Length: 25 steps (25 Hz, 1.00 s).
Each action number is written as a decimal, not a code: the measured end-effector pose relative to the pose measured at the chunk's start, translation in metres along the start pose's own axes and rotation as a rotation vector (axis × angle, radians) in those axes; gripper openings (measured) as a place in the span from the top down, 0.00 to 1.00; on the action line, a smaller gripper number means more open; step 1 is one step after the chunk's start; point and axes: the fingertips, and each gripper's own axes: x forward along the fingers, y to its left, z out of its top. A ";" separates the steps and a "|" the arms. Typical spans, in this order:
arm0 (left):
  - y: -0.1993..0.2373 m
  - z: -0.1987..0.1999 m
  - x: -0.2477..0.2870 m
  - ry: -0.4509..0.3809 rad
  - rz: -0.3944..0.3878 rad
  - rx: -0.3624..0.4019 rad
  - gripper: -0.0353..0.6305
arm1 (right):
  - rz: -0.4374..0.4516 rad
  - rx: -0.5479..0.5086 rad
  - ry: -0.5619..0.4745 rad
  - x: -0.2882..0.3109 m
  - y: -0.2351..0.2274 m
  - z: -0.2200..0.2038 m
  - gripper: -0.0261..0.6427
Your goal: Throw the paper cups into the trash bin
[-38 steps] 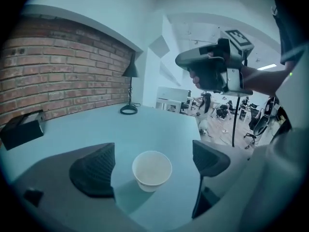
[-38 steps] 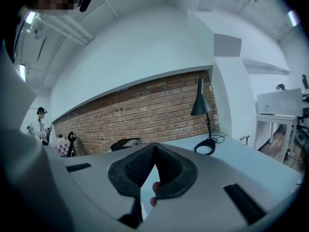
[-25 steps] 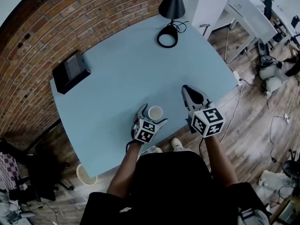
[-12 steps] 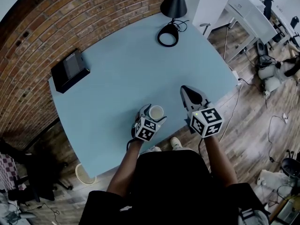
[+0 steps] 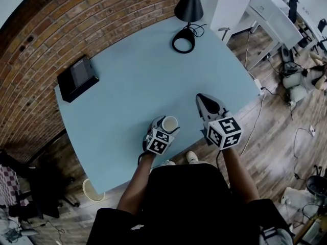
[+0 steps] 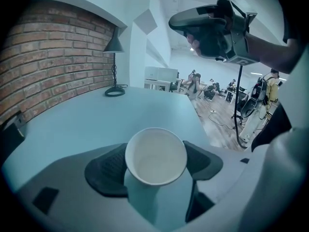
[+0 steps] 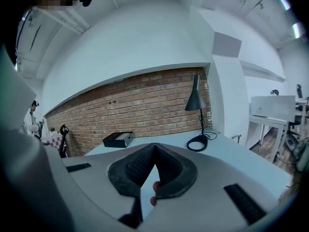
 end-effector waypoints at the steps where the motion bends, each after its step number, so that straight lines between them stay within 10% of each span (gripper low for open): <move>1: 0.000 0.002 -0.001 -0.004 0.005 -0.002 0.40 | 0.004 0.000 -0.001 0.000 -0.001 0.001 0.96; 25: 0.004 0.094 -0.098 -0.240 0.328 -0.100 0.41 | 0.273 -0.027 -0.037 -0.010 0.019 0.017 0.96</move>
